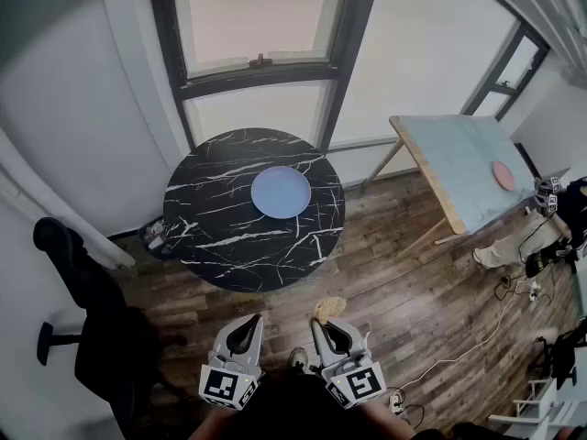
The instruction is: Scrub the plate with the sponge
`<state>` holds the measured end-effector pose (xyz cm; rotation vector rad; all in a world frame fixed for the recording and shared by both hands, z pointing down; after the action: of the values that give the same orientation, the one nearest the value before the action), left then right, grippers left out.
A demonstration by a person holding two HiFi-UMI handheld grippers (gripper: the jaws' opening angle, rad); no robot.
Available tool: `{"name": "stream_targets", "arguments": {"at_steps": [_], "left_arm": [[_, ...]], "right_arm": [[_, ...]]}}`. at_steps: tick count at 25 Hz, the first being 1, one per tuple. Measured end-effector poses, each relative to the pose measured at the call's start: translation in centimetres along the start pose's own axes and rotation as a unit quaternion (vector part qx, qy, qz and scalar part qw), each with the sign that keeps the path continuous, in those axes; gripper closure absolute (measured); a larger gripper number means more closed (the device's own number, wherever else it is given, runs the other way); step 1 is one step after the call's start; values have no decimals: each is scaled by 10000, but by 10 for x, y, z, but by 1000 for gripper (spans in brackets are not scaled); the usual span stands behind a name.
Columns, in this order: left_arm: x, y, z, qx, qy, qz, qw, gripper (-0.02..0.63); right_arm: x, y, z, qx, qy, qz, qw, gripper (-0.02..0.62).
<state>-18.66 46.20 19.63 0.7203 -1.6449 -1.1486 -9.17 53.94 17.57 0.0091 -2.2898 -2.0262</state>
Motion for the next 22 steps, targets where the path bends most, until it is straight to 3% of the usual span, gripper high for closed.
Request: {"name": "stream_targets", "arguments": {"at_steps": [16, 22], "left_arm": [[-21, -2, -4, -5, -123, 36, 9999, 606], [-42, 12, -12, 23, -183, -3, 9998, 606]], "right_arm": [[-15, 2, 17, -108, -71, -240, 9996, 574], [-26, 12, 28, 23, -312, 8, 9995, 574]]}}
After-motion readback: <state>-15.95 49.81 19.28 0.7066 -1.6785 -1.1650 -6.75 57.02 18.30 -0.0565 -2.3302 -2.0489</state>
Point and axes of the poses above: the fingertips, and each gripper's own axes: z backward along the fingers, x to its left, y out of its underside, the point moved 1 cm from there along z, backward along the fingers, and after that the axes turned 9 degrees about z, right-handed, at the moved point
